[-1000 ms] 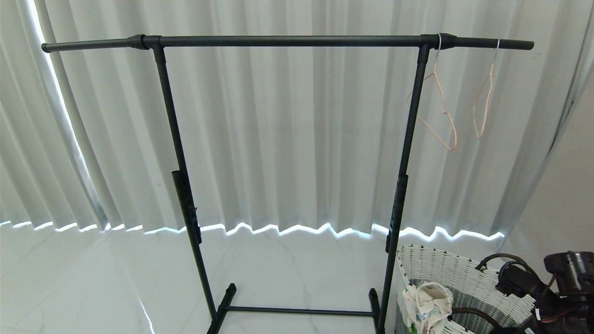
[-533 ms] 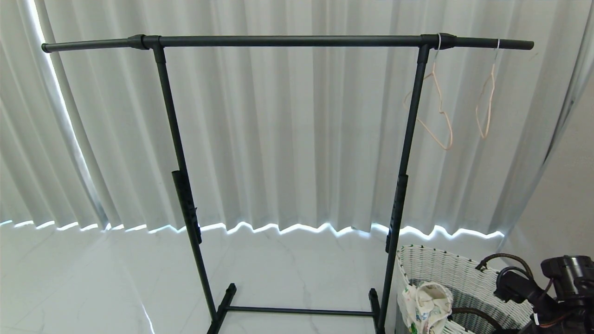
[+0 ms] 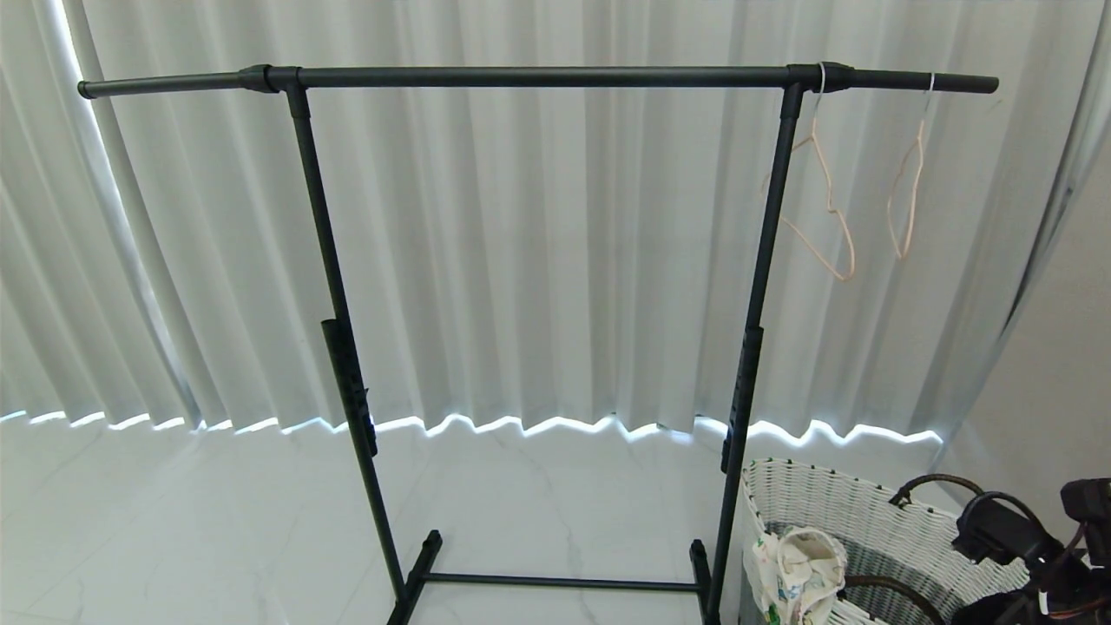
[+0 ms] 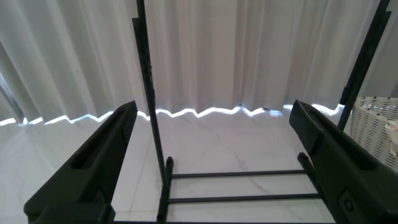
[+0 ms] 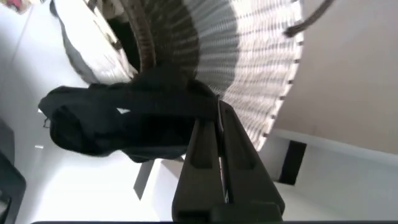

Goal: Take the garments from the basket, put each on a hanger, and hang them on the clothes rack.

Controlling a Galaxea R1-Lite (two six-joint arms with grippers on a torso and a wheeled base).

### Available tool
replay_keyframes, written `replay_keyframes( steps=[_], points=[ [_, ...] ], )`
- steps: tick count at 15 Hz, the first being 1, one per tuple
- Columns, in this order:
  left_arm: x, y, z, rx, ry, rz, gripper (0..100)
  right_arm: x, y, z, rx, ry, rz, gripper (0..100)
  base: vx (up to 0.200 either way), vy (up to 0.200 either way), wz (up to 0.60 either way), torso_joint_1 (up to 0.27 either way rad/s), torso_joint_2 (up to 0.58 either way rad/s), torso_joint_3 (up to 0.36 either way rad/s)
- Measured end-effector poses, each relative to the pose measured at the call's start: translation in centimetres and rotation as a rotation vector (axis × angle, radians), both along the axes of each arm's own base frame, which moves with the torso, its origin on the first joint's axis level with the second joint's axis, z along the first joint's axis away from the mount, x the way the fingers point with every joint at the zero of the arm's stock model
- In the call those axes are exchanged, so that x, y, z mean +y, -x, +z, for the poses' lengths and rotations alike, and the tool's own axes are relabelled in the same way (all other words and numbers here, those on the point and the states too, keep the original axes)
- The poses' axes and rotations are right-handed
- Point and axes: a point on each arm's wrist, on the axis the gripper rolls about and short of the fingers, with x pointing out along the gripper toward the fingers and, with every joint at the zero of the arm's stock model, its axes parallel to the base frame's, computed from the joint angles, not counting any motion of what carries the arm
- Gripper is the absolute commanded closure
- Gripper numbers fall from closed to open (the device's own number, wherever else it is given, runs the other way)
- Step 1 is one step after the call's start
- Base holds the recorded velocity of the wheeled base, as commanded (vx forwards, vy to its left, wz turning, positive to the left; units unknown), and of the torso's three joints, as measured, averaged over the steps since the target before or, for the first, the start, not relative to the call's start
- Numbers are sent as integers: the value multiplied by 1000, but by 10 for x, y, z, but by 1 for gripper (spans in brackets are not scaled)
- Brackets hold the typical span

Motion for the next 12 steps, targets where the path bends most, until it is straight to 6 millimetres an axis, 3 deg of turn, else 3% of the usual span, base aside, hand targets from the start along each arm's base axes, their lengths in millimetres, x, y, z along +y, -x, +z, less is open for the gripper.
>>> replay_keyframes(
  steps=[2, 4, 8, 10, 12],
  points=[
    [0, 0, 0, -1, -1, 0, 0, 0, 6, 21, 55, -5, 1, 100, 0, 0, 0, 0, 0, 0],
    [0, 0, 0, 0, -2, -1, 0, 1, 7, 57, 61, -11, 2, 100, 0, 0, 0, 0, 0, 0],
    [0, 0, 0, 0, -2, -1, 0, 6, 16, 140, -162, -11, 31, 100, 0, 0, 0, 0, 0, 0],
    [0, 0, 0, 0, -2, 0, 0, 10, 23, 164, -261, -13, 57, 100, -100, 0, 0, 1, 4, -1],
    [0, 0, 0, 0, -2, 0, 0, 13, 28, 174, -309, -16, 81, 100, -200, 0, 0, 10, 0, -2]
  ],
)
